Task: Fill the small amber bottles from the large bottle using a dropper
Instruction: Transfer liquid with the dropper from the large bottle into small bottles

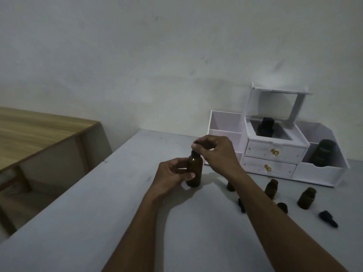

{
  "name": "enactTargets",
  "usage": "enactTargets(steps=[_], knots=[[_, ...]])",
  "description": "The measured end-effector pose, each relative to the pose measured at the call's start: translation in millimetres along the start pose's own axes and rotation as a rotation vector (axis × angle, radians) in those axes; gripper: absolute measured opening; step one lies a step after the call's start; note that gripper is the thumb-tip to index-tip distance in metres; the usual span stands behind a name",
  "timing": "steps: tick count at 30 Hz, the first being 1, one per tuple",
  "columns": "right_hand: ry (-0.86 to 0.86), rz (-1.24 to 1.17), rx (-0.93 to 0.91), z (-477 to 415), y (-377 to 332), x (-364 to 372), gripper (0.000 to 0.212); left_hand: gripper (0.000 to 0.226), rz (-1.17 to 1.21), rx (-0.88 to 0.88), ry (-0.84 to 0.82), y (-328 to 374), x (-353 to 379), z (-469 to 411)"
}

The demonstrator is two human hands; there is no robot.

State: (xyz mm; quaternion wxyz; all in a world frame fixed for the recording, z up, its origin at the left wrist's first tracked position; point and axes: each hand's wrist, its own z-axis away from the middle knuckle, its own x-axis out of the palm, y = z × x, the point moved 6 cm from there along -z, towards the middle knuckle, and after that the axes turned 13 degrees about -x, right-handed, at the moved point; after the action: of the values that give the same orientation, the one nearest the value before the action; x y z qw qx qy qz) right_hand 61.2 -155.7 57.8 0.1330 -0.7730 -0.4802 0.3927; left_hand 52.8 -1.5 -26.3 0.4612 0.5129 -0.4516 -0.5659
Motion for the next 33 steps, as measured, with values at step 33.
enactTargets(steps=[33], knots=[[0.257,-0.085,-0.112,-27,-48,-55,0.013,0.048,0.029,-0.017,-0.016,1,-1,-1]])
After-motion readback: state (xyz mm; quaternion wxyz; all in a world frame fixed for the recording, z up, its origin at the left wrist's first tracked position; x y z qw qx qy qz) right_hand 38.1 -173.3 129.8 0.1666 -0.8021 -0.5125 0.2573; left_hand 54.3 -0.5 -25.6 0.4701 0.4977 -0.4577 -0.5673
